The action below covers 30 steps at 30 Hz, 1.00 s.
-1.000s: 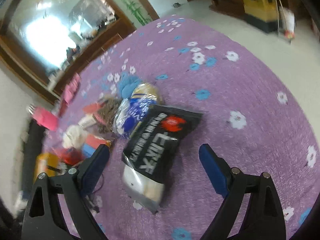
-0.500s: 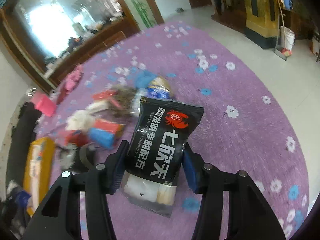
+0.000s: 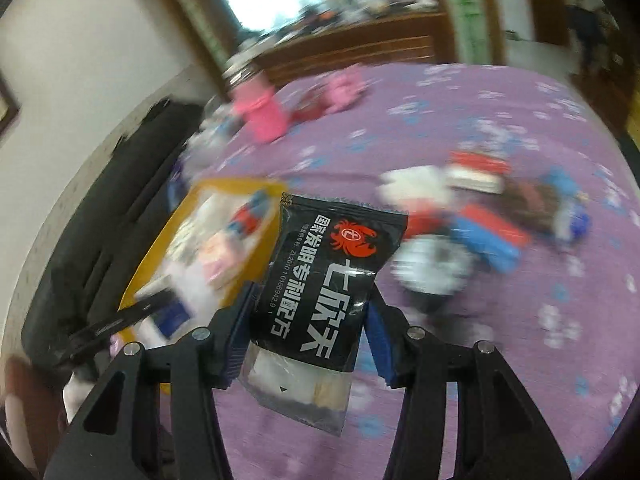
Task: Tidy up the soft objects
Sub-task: 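Carry the blue-white pack and black snack bag over the yellow box with both grippers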
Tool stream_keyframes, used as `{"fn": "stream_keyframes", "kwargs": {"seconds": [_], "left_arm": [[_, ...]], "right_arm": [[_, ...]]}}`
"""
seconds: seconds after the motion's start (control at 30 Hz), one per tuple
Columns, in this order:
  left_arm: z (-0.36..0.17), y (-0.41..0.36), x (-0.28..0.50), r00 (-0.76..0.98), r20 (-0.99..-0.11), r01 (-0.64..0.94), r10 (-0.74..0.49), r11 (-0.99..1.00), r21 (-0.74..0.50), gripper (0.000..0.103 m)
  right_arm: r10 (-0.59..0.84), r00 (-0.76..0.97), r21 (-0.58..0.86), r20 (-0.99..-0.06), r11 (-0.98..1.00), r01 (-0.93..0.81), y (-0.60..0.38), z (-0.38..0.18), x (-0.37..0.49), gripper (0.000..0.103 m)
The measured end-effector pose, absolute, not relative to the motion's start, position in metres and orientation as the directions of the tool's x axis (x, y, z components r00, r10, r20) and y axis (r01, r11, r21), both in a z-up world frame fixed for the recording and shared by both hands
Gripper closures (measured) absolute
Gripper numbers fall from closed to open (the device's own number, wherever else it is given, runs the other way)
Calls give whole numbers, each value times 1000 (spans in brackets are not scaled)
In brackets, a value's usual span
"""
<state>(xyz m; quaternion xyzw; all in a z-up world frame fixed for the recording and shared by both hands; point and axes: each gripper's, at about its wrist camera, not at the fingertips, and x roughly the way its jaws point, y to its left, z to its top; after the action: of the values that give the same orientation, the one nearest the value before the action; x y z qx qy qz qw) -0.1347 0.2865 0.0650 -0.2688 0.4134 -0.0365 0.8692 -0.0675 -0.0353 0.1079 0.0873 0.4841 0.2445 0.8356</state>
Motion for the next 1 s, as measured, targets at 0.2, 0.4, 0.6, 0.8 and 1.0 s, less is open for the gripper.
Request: {"fn": "stream_keyframes", "kwargs": {"seconds": [0.2,0.4,0.6,0.8,1.0], "left_arm": [[68,302,-92,607,-751,-187,-259,872,-452,76],[47,323,-49,549,-791,-232,-270,860,-454,63],[51,350,-74,636,-713,-225,-294,813,-537,43],[65,392,-140,775,-597,-234,-206,785,-574,39],[59,402,-166,801,-567,-233,-192,773,-590,38]], "right_arm": [[494,312,345,-812,837,-425,61,89,-43,53],[430,232,294,-873,841,-454,127,63,-13,53],[474,121,377,-872,810,-450,148,49,-18,53],[475,-28,420,-879,746,-516,182,30,-39,53],[337,115,235,-934,826,-512,191,16,-17,53]]}}
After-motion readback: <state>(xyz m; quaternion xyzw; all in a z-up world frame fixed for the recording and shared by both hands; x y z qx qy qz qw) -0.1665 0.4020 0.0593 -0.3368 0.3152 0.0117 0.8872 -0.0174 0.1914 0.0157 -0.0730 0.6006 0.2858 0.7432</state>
